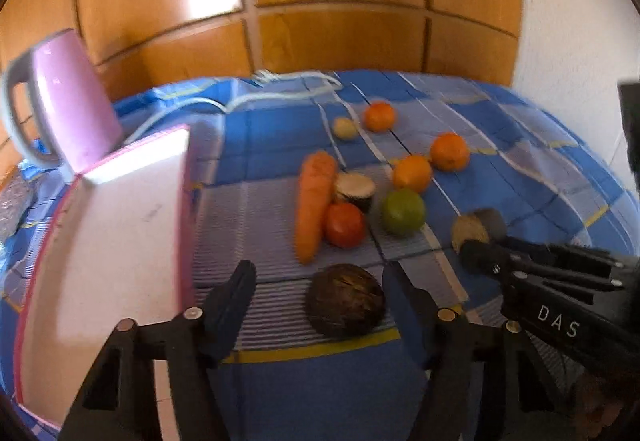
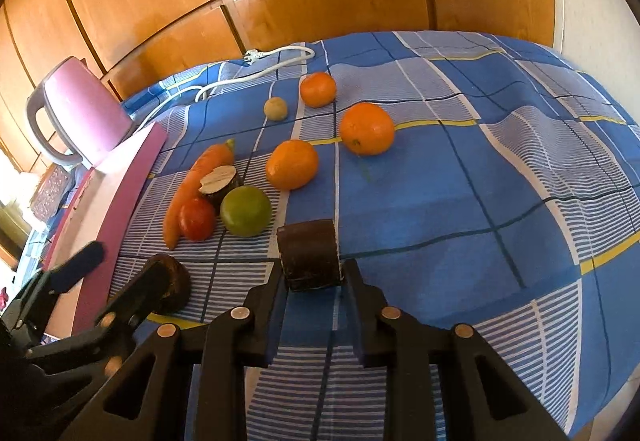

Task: Organize fruits
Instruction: 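Grasp the dark slice with right tool while left tool grasps dark round fruit, then lower dark round fruit into pink tray with left tool while right tool drops slice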

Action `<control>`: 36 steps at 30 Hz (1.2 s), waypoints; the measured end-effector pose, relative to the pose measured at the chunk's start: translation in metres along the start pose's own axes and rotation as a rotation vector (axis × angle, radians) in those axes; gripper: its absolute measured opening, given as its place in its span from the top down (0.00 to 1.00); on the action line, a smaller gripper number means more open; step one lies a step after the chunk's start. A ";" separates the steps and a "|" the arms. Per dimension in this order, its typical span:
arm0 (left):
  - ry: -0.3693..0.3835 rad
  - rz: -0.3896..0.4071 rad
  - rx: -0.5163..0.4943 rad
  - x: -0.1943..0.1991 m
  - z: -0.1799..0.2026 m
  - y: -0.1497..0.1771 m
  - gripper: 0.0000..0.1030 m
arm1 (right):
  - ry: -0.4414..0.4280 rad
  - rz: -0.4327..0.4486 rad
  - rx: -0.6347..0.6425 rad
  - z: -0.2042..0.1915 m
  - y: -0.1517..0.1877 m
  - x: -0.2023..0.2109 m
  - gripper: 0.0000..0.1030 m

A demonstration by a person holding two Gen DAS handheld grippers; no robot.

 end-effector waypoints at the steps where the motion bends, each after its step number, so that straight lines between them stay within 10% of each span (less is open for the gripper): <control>1: -0.005 -0.011 -0.013 -0.003 0.003 0.000 0.38 | 0.002 0.000 0.002 0.000 0.000 0.000 0.73; 6: -0.023 -0.043 -0.004 -0.013 0.001 0.003 0.39 | 0.017 0.000 0.014 -0.002 0.002 -0.001 0.73; 8: -0.040 -0.037 0.015 -0.012 -0.003 0.004 0.56 | 0.028 0.003 0.023 -0.004 0.002 -0.002 0.73; 20: -0.082 -0.003 0.052 0.003 -0.008 0.013 0.57 | 0.084 0.019 0.074 -0.012 0.004 -0.003 0.73; 36: -0.088 0.241 0.325 0.076 -0.066 0.019 0.57 | -0.020 0.092 0.172 -0.049 0.009 0.019 0.75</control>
Point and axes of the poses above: each gripper's, at about its wrist camera, not at the fingertips, and x roughly against the way its jaws point, z to its right, y to its underside, the point moved 5 cm from there along -x, roughly the way its jaws point, and after that the axes turned 11 degrees about -z, right-handed, at the moved point
